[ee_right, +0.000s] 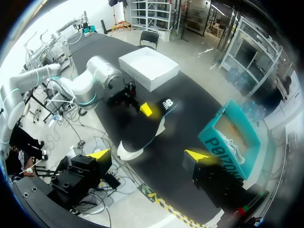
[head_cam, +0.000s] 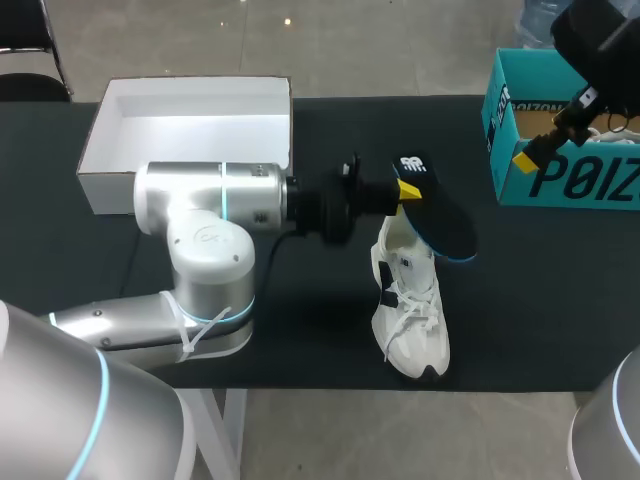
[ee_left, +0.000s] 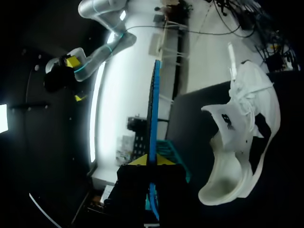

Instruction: Take the shoe out of the shoebox, open the shoe tongue, remove and reinsert the insole, then place the shoe into the shoebox

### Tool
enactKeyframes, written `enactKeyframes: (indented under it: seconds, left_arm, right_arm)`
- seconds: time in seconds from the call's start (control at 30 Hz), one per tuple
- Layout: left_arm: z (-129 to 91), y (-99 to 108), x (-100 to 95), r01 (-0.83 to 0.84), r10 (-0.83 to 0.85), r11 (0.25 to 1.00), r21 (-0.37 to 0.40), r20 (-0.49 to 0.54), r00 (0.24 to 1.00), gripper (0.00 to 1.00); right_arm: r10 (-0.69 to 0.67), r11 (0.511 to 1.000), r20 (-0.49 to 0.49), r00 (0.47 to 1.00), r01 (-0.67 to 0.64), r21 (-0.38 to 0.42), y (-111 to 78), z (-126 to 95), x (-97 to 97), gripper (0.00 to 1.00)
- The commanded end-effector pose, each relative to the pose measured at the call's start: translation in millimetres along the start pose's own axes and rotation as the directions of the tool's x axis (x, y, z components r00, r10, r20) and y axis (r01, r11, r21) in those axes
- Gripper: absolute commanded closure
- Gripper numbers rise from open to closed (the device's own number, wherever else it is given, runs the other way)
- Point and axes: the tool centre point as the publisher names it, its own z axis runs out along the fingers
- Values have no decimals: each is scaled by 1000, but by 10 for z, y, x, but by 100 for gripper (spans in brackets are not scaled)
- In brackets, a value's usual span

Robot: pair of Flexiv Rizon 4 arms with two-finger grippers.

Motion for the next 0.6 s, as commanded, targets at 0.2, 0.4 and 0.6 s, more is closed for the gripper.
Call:
enactKeyframes:
  seconds: [0.2,0.4,0.6]
  left_arm:
    - [-43,-80,-158,237,-235,971,9,-104,966,100]
    - [-72,-127,-184,355,-350,933,54,-91,932,100]
    - [-98,-83,-166,293,-290,956,21,-76,954,100]
  right_arm:
    - [1,1000,-2,1000,-1,6,31,14,-12,0]
    - [1,1000,-2,1000,-1,6,31,14,-12,0]
    - [1,1000,-2,1000,-1,6,31,14,-12,0]
